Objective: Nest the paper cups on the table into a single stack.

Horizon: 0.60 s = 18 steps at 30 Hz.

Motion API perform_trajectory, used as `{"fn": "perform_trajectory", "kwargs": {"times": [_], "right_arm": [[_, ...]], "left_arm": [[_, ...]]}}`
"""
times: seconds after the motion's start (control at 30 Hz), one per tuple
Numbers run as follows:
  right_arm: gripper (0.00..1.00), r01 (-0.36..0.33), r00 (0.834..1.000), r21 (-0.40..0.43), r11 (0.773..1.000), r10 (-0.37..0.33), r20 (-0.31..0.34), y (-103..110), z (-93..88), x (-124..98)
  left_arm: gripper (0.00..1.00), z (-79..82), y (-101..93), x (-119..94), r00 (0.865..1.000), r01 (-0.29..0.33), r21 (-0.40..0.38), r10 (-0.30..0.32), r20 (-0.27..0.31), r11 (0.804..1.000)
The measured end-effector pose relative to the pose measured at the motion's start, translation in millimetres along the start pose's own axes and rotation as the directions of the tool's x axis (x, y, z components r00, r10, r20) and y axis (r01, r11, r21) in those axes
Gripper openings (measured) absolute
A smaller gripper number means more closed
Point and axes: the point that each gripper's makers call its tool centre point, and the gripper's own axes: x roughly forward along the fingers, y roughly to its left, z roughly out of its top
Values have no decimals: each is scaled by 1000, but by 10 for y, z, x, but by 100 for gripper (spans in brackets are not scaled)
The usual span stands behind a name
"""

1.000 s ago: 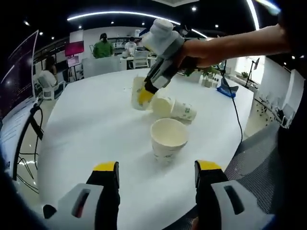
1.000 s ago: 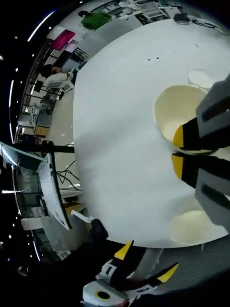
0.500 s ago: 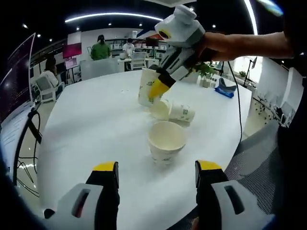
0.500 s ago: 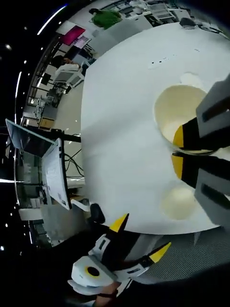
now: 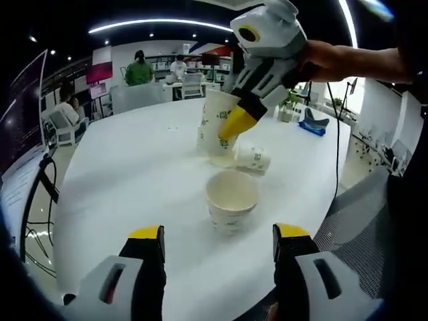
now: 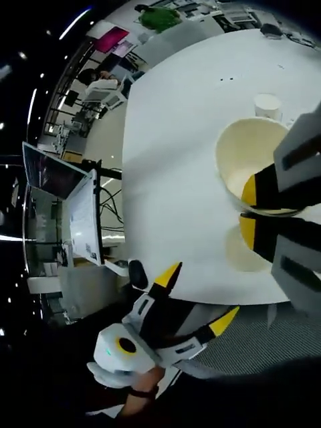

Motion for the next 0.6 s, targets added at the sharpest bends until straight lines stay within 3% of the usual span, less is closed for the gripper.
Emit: {"fn": "perform_trajectory", "kwargs": {"times": [0.6], "right_arm": [[0, -64, 998, -78, 995, 63, -23, 380, 3, -4]], "left_arm": [[64, 30, -61, 11, 1000, 10, 7, -10, -2, 1000]]}}
